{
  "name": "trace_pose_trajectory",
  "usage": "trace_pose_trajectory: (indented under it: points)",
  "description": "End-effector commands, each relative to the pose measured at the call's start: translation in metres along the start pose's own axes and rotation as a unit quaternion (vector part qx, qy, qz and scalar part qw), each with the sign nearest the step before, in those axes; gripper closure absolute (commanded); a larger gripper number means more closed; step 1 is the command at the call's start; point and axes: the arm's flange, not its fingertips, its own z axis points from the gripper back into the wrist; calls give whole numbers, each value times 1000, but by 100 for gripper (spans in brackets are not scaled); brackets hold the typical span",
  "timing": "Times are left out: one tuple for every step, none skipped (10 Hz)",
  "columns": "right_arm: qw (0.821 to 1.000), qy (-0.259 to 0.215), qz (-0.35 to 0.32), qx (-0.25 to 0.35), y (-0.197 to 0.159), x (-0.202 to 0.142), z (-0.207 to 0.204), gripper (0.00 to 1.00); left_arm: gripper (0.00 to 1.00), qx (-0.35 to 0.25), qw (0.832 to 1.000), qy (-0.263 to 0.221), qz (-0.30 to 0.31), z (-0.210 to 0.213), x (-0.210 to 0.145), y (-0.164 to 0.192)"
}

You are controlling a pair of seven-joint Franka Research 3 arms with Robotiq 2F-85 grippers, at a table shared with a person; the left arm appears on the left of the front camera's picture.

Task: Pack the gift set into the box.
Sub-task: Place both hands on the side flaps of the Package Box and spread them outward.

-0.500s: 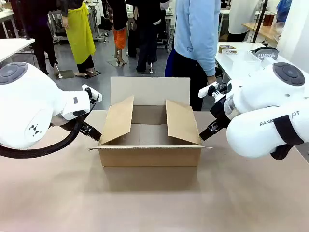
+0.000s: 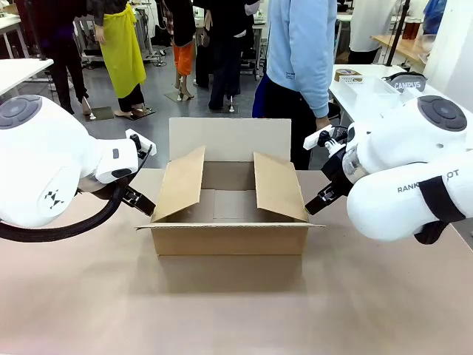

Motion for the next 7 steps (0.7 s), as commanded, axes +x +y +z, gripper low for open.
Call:
trace_pose_trajectory:
  points:
    - [1000, 0, 0, 0, 0, 0, 0, 0, 0, 0, 1000, 0, 0, 0, 0, 0]
    - [1000, 0, 0, 0, 0, 0, 0, 0, 0, 0, 1000, 0, 0, 0, 0, 0]
    - [1000, 0, 0, 0, 0, 0, 0, 0, 0, 0, 1000, 0, 0, 0, 0, 0]
    - [1000, 0, 0, 0, 0, 0, 0, 0, 0, 0, 1000, 0, 0, 0, 0, 0]
    - [1000, 0, 0, 0, 0, 0, 0, 0, 0, 0, 1000, 0, 0, 0, 0, 0]
    - [1000, 0, 0, 0, 0, 0, 0, 0, 0, 0, 1000, 0, 0, 0, 0, 0]
    - [1000, 0, 0, 0, 0, 0, 0, 0, 0, 0, 1000, 0, 0, 0, 0, 0]
